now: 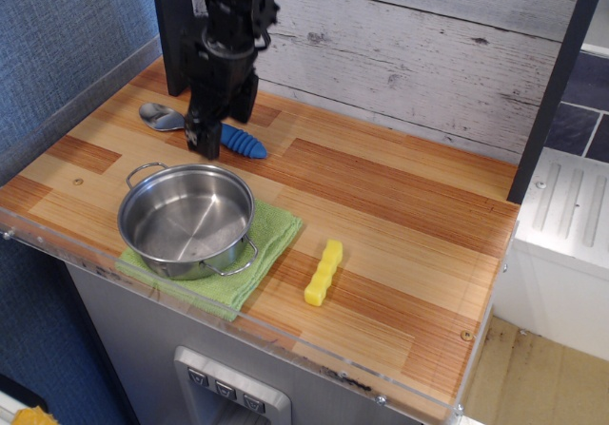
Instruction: Put the spoon above the pot with the metal part facing left.
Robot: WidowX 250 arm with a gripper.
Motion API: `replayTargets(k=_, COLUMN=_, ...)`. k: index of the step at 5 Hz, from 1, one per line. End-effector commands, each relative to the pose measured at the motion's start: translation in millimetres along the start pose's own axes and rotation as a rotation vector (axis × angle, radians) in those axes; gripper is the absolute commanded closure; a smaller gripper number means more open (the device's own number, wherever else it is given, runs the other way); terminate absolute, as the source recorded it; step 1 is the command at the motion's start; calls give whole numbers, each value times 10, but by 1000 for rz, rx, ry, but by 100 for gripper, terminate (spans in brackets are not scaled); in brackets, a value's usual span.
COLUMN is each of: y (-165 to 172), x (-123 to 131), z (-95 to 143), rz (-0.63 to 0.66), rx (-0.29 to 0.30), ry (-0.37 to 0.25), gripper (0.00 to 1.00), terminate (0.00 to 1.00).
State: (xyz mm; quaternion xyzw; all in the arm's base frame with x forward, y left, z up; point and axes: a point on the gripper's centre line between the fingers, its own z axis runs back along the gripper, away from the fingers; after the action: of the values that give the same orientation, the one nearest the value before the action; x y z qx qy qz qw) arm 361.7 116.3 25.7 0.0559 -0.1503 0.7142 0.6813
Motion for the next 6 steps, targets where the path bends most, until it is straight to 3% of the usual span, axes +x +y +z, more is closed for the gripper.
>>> replayTargets(k=1, y=69, x=151, z=630, rz=22, rx=-138, ry=-22, gripper=0, terminate=0)
replayTargets(k=3, y=337, x=238, z=1172, rz=51, rx=-242, ry=-5, gripper=0, terminate=0)
replayTargets(k=6, y=337, x=238, z=1172, rz=51, rx=-242, ry=-5, gripper=0, terminate=0)
